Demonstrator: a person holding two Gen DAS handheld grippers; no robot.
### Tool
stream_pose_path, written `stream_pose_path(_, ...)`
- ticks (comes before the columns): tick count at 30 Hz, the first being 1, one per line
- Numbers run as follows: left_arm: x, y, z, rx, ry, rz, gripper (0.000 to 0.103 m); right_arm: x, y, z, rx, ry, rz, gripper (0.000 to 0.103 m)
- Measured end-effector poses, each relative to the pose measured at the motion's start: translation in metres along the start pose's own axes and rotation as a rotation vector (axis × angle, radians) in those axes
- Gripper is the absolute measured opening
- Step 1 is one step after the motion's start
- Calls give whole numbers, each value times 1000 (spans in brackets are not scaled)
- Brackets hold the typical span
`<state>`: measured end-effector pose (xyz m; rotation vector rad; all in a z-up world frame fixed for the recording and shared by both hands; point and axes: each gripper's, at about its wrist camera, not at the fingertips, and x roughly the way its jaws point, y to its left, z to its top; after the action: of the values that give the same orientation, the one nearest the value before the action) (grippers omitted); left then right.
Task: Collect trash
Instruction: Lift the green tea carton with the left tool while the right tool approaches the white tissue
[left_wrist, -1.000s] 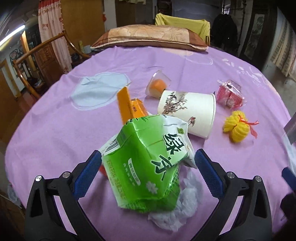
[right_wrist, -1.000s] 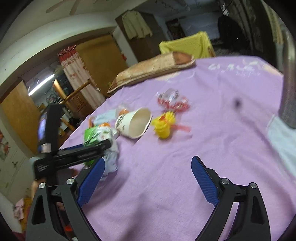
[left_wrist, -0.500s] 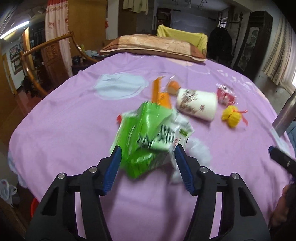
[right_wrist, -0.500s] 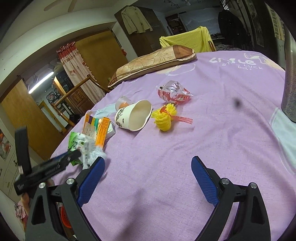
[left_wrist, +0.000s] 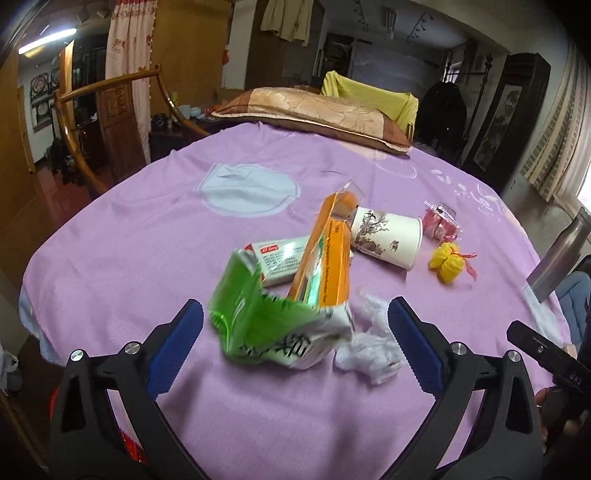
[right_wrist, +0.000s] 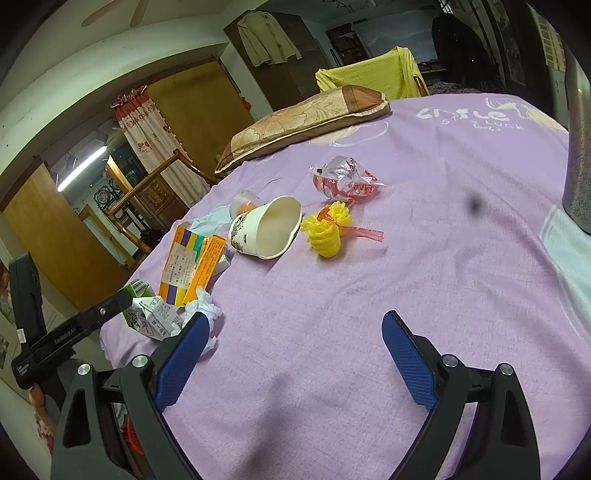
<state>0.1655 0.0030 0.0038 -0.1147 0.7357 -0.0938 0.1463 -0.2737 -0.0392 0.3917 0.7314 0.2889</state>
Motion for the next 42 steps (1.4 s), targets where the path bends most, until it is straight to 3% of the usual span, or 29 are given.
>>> stream_pose_path(4, 20, 9, -1, -26, 55, 56, 97, 0, 2, 0, -6, 3, 7, 93)
stream_pose_path(7, 21, 29, -9, -89, 89, -23, 97, 0, 2, 0, -7, 3, 8, 93)
stream_pose_path(9, 14, 42, -15, -108, 88, -32, 97, 0, 2, 0, -5, 3, 9, 93)
stream_pose_path(16, -17, 74, -41, -93, 64, 79, 97, 1, 4, -1, -20, 2, 8, 93)
stream_pose_path(22, -20, 70, -49, -66, 53, 114, 97, 1, 4, -2, -25, -1, -3, 93)
stream_pose_path(28, -15, 49, -36, -28, 33, 63, 97, 3, 3, -1, -17, 7, -5, 93)
stream_pose_path(31, -9, 30, -30, 59, 8, 91, 97, 4, 4, -2, -21, 11, -6, 93)
stream_pose_path(33, 1, 22, -26, 109, -8, 153, 97, 4, 4, -1, -24, 12, -7, 93)
stream_pose_path(35, 14, 22, -24, 124, 1, 203, 97, 4, 4, -1, -24, 14, -9, 93)
stream_pose_path(39, 32, 32, -25, 111, 39, 202, 97, 7, 3, -1, -18, 25, -10, 93)
stream_pose_path(40, 32, 35, -26, 102, 30, 199, 95, 8, 4, -1, -21, 28, -11, 93)
stream_pose_path(42, 31, 41, -26, 78, 11, 189, 81, 9, 6, -1, -33, 32, -14, 93)
